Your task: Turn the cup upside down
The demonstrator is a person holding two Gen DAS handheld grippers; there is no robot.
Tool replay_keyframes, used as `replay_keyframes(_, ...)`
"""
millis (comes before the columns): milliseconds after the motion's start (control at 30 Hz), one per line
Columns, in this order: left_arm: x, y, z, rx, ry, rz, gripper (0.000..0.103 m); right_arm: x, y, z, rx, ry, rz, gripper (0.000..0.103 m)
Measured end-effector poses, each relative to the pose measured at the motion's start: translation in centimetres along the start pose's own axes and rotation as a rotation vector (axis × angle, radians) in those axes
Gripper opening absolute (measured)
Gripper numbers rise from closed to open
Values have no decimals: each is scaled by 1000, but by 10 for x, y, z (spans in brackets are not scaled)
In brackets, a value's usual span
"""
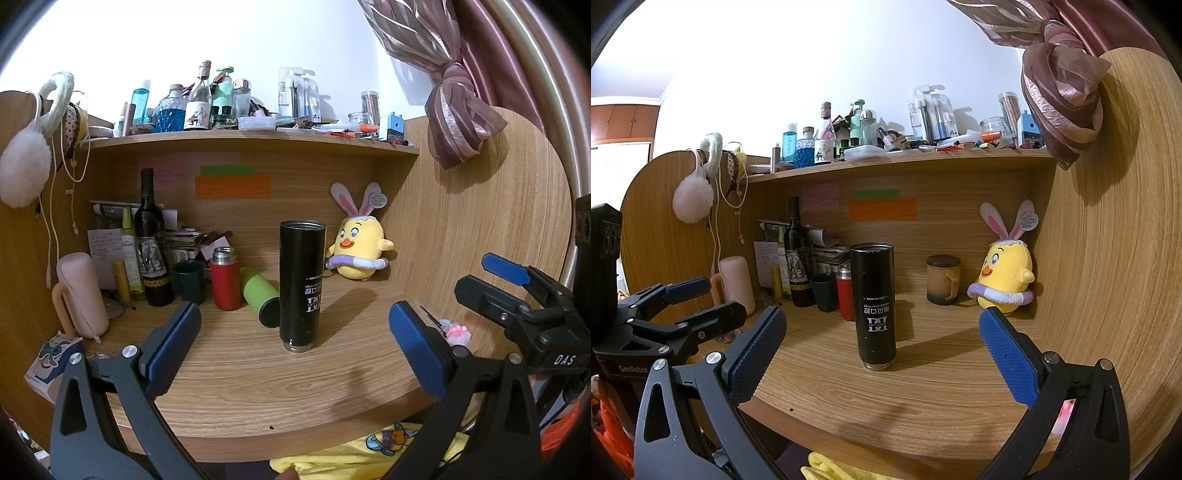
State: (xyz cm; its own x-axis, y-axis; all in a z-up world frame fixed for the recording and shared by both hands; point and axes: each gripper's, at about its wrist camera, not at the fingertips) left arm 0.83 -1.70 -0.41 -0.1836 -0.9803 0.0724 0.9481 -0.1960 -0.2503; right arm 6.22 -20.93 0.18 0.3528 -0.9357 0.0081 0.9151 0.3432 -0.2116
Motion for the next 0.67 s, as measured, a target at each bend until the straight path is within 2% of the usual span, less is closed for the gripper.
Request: replay_keyframes(667, 0, 1, -2, -15, -9, -21, 103, -2, -1, -1, -1, 0, 0, 103)
Point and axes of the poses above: each gripper's, at about its wrist camera, not at the fingertips, and y roughly the way its jaws point, x to its right, z to its top, and after that the axes turned 9 degrees about -z, right-handed
